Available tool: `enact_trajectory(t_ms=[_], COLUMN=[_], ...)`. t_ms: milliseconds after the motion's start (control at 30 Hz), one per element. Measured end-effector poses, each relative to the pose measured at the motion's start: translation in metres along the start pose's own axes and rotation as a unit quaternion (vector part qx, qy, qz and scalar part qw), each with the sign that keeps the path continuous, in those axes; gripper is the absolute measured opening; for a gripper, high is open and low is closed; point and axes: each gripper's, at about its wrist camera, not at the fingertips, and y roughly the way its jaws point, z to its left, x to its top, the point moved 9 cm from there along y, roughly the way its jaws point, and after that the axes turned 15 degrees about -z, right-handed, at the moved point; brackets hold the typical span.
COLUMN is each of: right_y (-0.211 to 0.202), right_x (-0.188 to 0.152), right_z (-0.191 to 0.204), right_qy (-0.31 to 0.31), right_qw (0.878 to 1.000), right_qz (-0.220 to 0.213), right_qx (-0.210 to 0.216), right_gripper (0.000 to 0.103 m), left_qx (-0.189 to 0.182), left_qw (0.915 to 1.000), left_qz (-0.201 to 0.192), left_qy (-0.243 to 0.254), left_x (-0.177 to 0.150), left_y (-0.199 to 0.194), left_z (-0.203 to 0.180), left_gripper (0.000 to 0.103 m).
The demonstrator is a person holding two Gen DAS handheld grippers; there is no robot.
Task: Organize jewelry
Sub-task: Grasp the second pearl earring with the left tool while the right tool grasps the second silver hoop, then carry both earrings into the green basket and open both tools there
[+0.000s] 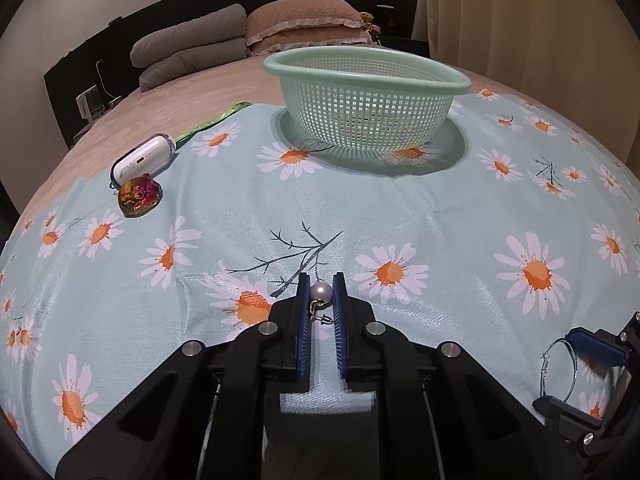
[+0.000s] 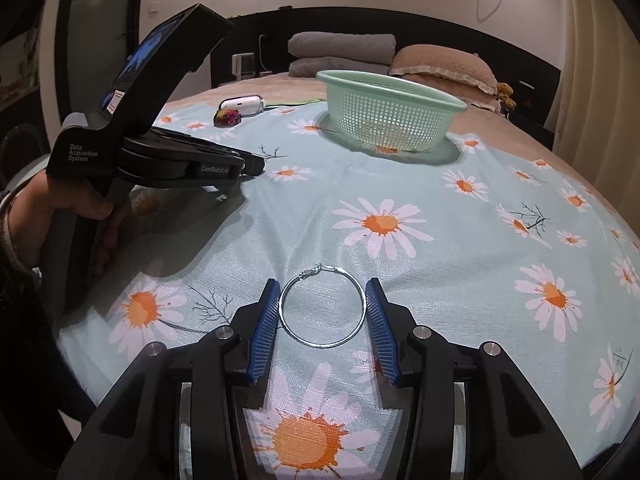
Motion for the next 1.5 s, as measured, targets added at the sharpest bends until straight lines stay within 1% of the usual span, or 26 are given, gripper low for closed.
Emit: enact_trajectory(t_ms=[67,133,167,267,367,433,533,633,700,767,867,900,967,1033,1167,1300,1433,1500], right_y=[-0.003,-0.006,-0.007,-0.013,-0.018,-0.022,-0.032,-0.042,-0.049,-0.055,-0.057,-0.053,-0.045,-0.035,-0.02,0.005,0.031,0.046], right_x=[-0.001,-0.003,-0.004,-0.01,-0.013,-0.013,-0.009,0.002,0.016,0.034,0.057,0.062,0.072,0.083,0.126,0.172,0.215,0.228], right_z=[0.0,0.001,0.002,0.001,0.001,-0.003,-0.006,-0.01,-0.014,-0.023,-0.033,-0.035,-0.042,-0.047,-0.062,-0.078,-0.089,-0.092], right_qy=[0.004,-0.001,-0.003,-0.003,-0.008,0.012,0.032,0.023,0.018,0.009,-0.001,-0.008,-0.026,-0.029,-0.048,-0.067,-0.064,-0.063], right_qw=[1.0,1.0,1.0,1.0,0.999,0.999,0.998,0.998,0.999,1.0,1.0,1.0,1.0,1.0,0.998,0.996,0.994,0.994], right_qz=[0.004,0.009,0.014,0.026,0.034,0.042,0.056,0.05,0.038,0.015,-0.002,0.004,0.004,0.006,-0.028,-0.05,-0.08,-0.087], right_qx=[0.006,0.008,0.008,-0.006,-0.014,-0.003,0.014,0.016,0.017,-0.002,-0.005,0.002,-0.012,-0.009,-0.024,-0.033,-0.03,-0.025], right_gripper=[0.041,0.041,0.041,0.041,0.041,0.041,0.041,0.041,0.041,0.041,0.041,0.041,0.041,0.041,0.041,0.041,0.041,0.041], left_qx=[-0.005,-0.007,-0.013,-0.049,-0.049,-0.052,-0.052,-0.053,-0.05,-0.052,-0.049,-0.05,-0.05,-0.046,-0.043,-0.047,-0.061,-0.068], left_qw=[0.9997,0.9997,0.9996,0.9963,0.9968,0.997,0.998,0.9984,0.9987,0.9986,0.9984,0.9983,0.9981,0.9983,0.9981,0.9975,0.9962,0.9956], left_qz=[0.002,0.004,0.007,0.016,0.015,0.014,0.016,0.009,-0.003,-0.013,-0.027,-0.03,-0.036,-0.037,-0.044,-0.053,-0.061,-0.061], left_qy=[-0.022,-0.023,-0.025,-0.069,-0.062,-0.055,-0.032,-0.019,-0.006,0.003,0.012,0.008,0.004,0.005,0.007,0.005,0.01,0.019], left_x=[0.0,0.0,0.0,0.0,-0.004,-0.005,-0.004,0.006,0.018,0.032,0.053,0.06,0.073,0.084,0.111,0.143,0.172,0.182], left_y=[-0.003,-0.007,-0.008,-0.016,-0.022,-0.028,-0.036,-0.042,-0.048,-0.054,-0.059,-0.059,-0.056,-0.05,-0.038,-0.021,0.0,0.015], left_z=[0.003,0.002,0.001,-0.001,-0.003,-0.005,-0.01,-0.013,-0.015,-0.018,-0.017,-0.016,-0.013,-0.009,0.0,0.006,0.004,-0.001], left_gripper=[0.011,0.011,0.011,0.012,0.012,0.012,0.012,0.012,0.012,0.012,0.012,0.012,0.012,0.012,0.012,0.012,0.012,0.012])
